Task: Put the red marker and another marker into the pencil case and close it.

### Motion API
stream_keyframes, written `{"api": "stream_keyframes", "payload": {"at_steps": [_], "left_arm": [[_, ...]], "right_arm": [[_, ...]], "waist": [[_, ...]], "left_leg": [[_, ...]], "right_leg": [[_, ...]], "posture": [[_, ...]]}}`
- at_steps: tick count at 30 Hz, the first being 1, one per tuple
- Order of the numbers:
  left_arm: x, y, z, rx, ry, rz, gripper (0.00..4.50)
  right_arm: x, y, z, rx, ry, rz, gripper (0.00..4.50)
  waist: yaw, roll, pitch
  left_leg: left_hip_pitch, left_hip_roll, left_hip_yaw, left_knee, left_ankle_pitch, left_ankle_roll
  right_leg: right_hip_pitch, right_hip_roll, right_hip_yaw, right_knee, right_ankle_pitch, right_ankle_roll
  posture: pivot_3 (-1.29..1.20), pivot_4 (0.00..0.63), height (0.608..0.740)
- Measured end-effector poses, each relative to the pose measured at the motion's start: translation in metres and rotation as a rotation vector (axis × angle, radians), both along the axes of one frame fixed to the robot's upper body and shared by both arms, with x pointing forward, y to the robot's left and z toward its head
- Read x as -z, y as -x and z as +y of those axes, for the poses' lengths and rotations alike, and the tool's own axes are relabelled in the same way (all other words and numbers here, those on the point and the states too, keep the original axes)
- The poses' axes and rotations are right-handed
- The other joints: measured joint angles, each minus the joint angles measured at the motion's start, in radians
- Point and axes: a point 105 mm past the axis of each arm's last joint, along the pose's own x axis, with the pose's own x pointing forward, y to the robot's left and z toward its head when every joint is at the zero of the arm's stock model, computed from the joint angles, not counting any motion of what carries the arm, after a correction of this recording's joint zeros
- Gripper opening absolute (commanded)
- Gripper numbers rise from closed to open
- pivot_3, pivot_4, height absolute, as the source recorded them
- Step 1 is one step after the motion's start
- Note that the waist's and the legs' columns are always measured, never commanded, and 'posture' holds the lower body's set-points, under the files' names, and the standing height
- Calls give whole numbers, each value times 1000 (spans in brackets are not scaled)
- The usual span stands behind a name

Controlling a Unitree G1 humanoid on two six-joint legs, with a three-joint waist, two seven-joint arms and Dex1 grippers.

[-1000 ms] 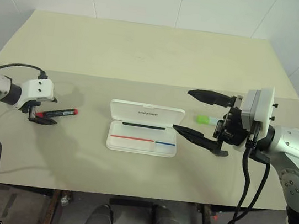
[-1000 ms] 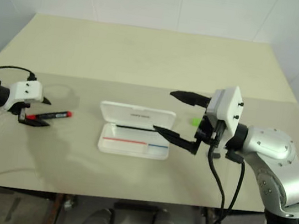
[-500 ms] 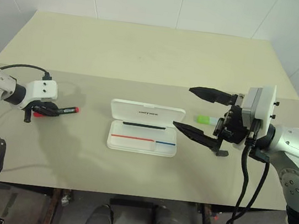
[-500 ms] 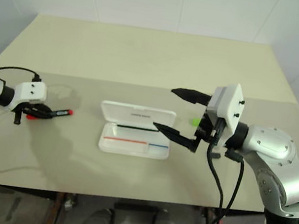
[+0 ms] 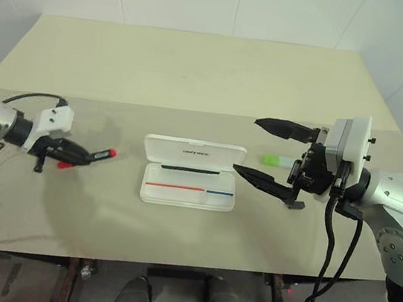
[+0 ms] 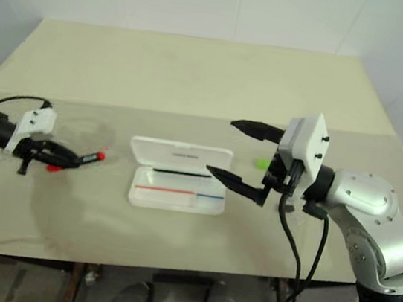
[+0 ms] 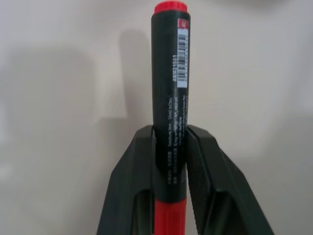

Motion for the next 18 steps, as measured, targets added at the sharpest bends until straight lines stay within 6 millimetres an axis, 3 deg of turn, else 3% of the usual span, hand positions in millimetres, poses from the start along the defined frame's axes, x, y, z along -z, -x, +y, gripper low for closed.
{"api": "stream_keyframes", "payload": {"at_steps": [7,11,18], "left_arm": [[-27,25,-15,29,13,77,555],[-30,24,-43,137,70,52,555],[-30,24,-91,326,127,15,555]], "right_arm": [[2,-1,0,-10,3,6,4500],[3,-3,-1,-8,3,12,4500],[4,-4,-2,-7,10,14,4500]], "waist": [[20,0,0],[20,0,0],[15,0,0]], "left_leg": [[2,-1,0,2,0,0],[1,-1,0,3,0,0],[1,-1,0,1,0,0]], "right_leg": [[2,0,0,0,-2,-4],[3,0,0,-1,-4,-8],[2,1,0,-1,-1,-2]], "posture": [[0,150,740],[0,150,740],[0,150,740]]}}
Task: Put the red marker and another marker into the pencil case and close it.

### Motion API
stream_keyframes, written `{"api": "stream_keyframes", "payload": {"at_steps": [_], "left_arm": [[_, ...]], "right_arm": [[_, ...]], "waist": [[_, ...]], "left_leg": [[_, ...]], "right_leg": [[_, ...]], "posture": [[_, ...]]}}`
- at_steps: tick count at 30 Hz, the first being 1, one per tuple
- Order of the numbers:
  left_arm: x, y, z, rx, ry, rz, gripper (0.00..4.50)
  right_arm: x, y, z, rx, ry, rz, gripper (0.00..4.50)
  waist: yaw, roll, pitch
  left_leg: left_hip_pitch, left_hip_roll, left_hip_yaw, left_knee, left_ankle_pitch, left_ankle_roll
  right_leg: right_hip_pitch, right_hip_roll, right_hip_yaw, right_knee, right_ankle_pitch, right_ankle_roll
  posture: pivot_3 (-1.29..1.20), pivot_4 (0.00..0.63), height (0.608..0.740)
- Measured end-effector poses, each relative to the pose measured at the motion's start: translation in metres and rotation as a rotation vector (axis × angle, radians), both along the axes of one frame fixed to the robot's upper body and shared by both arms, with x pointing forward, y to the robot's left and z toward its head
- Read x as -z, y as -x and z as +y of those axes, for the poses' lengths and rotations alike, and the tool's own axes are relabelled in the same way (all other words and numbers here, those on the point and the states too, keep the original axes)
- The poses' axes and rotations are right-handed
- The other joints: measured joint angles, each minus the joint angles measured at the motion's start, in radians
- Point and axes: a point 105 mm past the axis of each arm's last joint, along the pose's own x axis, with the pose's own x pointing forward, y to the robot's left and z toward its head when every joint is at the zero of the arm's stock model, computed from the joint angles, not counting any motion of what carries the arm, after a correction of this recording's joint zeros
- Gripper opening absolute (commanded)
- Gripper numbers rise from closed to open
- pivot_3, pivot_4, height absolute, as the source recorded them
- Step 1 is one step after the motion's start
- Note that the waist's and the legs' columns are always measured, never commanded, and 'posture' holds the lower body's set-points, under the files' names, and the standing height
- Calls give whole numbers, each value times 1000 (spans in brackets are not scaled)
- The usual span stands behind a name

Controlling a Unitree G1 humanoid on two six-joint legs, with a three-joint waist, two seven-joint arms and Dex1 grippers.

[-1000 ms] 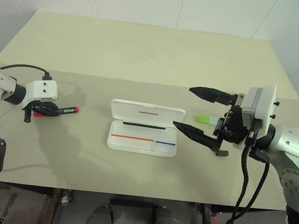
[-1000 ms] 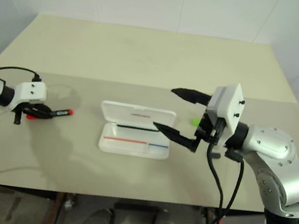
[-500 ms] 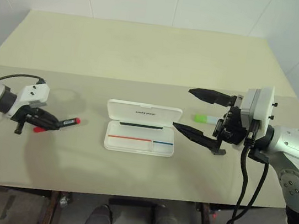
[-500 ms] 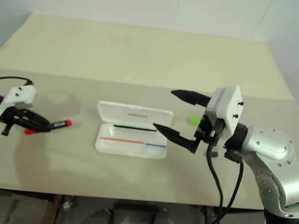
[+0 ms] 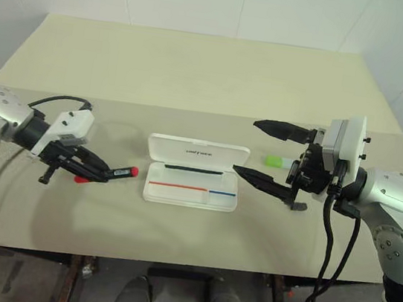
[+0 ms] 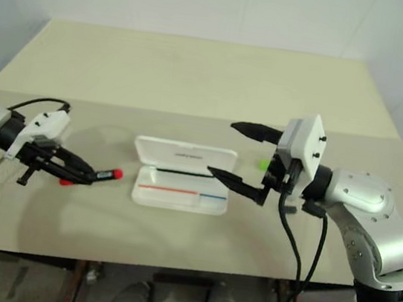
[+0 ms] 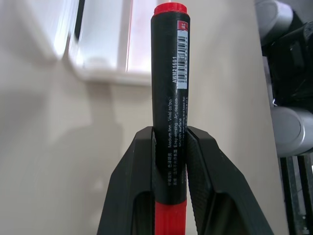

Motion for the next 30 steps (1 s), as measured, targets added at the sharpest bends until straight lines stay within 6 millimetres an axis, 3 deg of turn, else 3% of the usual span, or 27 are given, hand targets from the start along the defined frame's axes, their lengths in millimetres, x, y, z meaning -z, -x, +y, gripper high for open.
{"api": "stream_keyframes", "payload": {"at_steps": [4,8,14,25,30], "left_arm": [[6,2,-27,99,32,4,555],[6,1,-42,161,58,-23,555],[9,-9,-82,293,65,-81,555],[22,-27,-93,289,28,-105,555],[22,-39,-107,283,28,-150,555]], "right_arm": [[8,1,-3,17,16,21,4500],[7,4,-2,20,21,7,4500],[7,9,-4,48,21,1,4500],[37,28,-34,100,176,110,4500],[38,30,-37,100,188,111,4500]], "waist": [[2,0,0],[2,0,0],[18,0,0],[27,0,0],[27,0,0]], "left_leg": [[-1,0,0,1,0,0],[-1,0,0,1,0,0],[-1,-1,0,3,0,0],[-1,-1,0,3,0,0],[0,-1,0,5,0,0]], "right_leg": [[0,0,0,-1,0,1],[0,1,0,-1,0,1],[2,1,1,-3,1,2],[2,1,2,-3,2,3],[5,1,2,-4,2,4]], "posture": [[0,150,740],[0,150,740],[0,150,740],[0,150,740],[0,150,740]]}}
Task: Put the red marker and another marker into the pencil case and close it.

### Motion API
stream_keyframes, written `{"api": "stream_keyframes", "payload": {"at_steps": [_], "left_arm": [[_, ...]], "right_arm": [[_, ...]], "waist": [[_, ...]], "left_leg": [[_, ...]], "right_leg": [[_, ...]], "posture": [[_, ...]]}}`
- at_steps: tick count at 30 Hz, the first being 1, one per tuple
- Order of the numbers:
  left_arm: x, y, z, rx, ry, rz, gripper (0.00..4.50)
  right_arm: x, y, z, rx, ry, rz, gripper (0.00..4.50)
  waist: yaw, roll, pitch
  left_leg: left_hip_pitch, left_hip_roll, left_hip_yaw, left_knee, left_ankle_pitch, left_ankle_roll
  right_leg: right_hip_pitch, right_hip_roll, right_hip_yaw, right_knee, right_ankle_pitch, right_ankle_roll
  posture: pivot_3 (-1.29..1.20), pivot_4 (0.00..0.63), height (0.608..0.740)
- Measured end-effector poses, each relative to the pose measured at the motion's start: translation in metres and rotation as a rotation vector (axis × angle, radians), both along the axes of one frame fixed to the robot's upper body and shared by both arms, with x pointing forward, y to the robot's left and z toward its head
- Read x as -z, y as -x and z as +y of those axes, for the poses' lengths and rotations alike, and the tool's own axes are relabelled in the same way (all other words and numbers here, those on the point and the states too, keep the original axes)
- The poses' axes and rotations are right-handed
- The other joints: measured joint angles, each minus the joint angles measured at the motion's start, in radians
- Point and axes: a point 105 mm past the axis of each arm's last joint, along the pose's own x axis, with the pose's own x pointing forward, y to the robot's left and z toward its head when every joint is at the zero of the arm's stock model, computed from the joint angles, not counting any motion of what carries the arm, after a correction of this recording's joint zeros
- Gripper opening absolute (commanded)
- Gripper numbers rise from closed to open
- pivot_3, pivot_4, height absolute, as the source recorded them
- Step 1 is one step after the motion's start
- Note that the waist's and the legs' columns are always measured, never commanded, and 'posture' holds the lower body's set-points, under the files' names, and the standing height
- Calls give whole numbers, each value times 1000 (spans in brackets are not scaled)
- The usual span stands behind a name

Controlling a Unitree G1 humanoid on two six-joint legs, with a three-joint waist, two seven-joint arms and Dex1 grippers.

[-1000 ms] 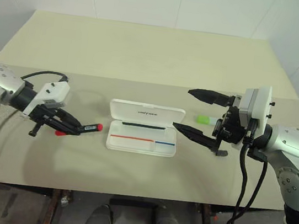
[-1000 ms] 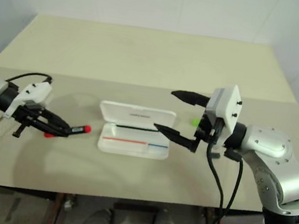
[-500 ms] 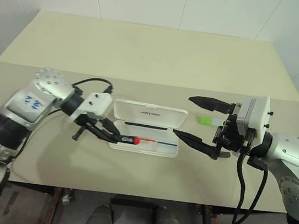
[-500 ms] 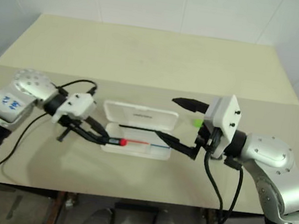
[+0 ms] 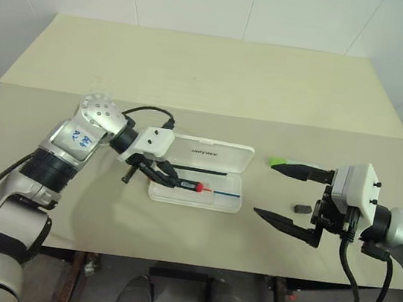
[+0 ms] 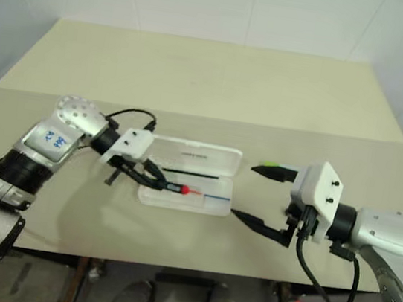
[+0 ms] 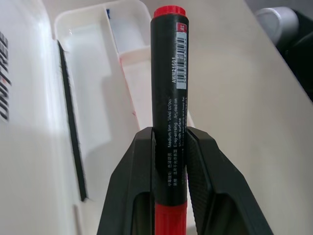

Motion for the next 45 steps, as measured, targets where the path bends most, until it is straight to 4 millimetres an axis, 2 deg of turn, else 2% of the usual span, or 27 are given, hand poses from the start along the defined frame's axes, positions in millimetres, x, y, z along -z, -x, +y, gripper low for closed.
{"api": "stream_keyframes", "payload": {"at_steps": [6,17,26,37,38,45], "left_arm": [[9,-7,-8,-30,-5,-1,555],[12,-18,-14,-111,-8,-41,555],[13,-12,-19,-112,-11,-34,555],[13,-5,-23,-94,-18,-18,4305],[13,-5,-23,-94,-18,-17,4477],[13,-4,-24,-94,-17,-15,4477]], "right_arm": [[-1,0,1,7,-3,-10,4500],[-6,-1,5,17,-26,-33,4500],[-8,0,9,17,-37,-46,4500],[-5,0,12,16,-56,-35,4500],[-5,0,12,15,-57,-33,4500],[-3,-1,14,12,-65,-27,4500]], "waist": [[-2,0,0],[0,0,0],[0,0,0],[0,0,0],[0,0,0],[0,0,0]], "left_leg": [[0,0,0,-1,0,0],[0,0,0,-1,0,0],[0,0,0,-1,0,0],[0,0,0,-1,0,0],[0,0,0,-1,0,0],[0,0,0,-1,0,0]], "right_leg": [[0,0,0,0,0,0],[0,0,1,0,1,1],[0,0,1,0,1,1],[0,0,1,0,1,1],[0,0,1,0,1,1],[0,0,1,0,1,1]], "posture": [[0,150,740],[0,150,740],[0,150,740],[0,150,740],[0,150,740],[0,150,740]]}}
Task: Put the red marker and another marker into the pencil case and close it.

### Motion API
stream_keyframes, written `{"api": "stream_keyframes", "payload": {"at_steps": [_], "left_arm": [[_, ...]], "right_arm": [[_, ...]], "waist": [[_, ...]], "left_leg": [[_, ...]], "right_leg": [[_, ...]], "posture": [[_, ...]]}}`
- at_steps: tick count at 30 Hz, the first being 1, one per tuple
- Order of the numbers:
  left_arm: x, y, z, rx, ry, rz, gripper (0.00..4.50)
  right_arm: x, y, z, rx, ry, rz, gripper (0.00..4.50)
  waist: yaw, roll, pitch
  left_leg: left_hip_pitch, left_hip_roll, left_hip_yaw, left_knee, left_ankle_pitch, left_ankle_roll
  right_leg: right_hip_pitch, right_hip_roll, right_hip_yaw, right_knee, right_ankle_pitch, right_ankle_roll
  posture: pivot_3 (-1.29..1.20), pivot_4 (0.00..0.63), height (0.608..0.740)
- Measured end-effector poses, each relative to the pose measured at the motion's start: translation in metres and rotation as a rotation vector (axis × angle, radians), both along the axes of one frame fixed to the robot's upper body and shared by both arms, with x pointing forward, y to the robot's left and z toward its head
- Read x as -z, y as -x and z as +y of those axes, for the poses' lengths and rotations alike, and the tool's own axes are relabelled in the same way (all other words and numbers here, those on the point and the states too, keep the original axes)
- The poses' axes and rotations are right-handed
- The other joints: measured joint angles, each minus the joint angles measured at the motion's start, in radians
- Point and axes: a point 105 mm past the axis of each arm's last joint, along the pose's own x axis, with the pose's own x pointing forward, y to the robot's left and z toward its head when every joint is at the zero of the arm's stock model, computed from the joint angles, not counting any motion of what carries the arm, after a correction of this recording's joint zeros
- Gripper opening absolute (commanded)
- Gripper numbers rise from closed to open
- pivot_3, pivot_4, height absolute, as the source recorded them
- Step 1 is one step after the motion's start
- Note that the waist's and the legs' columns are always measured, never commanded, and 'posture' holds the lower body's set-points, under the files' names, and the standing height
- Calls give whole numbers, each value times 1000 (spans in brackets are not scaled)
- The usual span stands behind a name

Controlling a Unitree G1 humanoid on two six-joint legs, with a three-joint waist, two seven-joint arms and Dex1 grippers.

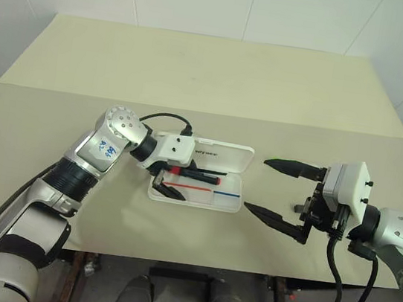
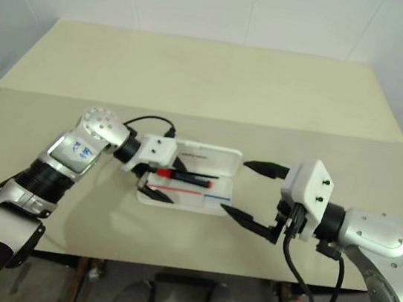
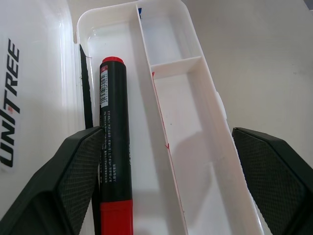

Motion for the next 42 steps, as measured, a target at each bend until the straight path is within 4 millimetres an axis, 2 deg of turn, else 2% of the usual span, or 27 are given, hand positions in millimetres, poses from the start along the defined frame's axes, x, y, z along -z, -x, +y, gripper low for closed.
{"api": "stream_keyframes", "payload": {"at_steps": [4,8,14,19,25,28,34,39,42], "left_arm": [[-3,3,-3,17,6,-2,4477],[-3,13,-2,33,48,67,4477],[-11,29,5,66,90,141,4477],[-16,31,9,59,115,151,4477],[-37,43,10,109,265,176,4477],[-54,48,11,119,344,189,4477],[-73,57,9,116,422,213,4477],[-89,56,4,90,473,173,4477],[-95,51,-1,67,498,122,4477]], "right_arm": [[0,0,0,0,-2,-1,4500],[1,0,2,-6,-7,3,4500],[4,0,5,-20,-8,18,4500],[5,-2,4,-21,-16,26,4500],[10,-13,-10,1,12,67,4500],[11,-19,-21,5,63,75,4500],[7,-35,-47,10,150,88,4500],[-5,-60,-71,18,243,47,4500],[-4,-76,-80,11,312,38,4500]], "waist": [[0,0,0],[-2,0,0],[-1,0,0],[-1,0,0],[-1,0,0],[-1,0,0],[-4,0,0],[-5,0,0],[-8,0,0]], "left_leg": [[0,0,0,0,0,0],[0,0,0,-1,0,0],[0,0,0,0,0,0],[0,0,0,0,0,0],[0,0,0,0,0,0],[0,0,0,0,0,0],[1,0,0,0,0,0],[1,0,1,0,0,0],[1,0,1,0,0,0]], "right_leg": [[0,0,0,0,0,0],[0,0,0,0,0,0],[0,0,0,0,0,0],[0,0,0,0,0,0],[0,0,0,0,0,0],[0,0,0,0,0,0],[0,0,0,0,0,0],[0,0,0,0,0,0],[0,0,0,-1,0,0]], "posture": [[0,150,740],[0,150,740],[0,150,740],[0,150,740],[0,150,740],[0,150,740],[0,150,740],[0,150,740],[0,150,740]]}}
